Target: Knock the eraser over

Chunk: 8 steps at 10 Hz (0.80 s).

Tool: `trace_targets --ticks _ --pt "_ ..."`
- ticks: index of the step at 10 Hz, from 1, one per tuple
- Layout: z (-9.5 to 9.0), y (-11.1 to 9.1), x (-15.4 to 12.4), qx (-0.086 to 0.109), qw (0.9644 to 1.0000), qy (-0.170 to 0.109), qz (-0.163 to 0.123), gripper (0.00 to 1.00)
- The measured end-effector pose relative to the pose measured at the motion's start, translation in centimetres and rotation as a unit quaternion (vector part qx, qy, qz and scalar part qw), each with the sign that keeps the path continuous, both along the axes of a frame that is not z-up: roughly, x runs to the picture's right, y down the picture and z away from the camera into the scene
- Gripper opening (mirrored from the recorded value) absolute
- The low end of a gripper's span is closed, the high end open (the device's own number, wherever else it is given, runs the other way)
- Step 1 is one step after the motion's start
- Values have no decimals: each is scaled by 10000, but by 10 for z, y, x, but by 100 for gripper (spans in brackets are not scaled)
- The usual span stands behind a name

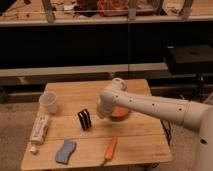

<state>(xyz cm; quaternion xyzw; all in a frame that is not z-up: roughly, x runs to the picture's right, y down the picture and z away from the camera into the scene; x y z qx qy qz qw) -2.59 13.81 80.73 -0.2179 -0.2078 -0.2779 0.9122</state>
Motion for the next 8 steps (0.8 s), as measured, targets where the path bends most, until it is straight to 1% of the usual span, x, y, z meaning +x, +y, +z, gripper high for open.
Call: trace_targets --ticks 2,6,8 --pt "1 -2 -11 -6 10000 -70 -37 1" --pt "3 -3 -19 -27 9997 -214 -107 1" --pt "3 -5 -28 -30 9995 -292 -147 1"
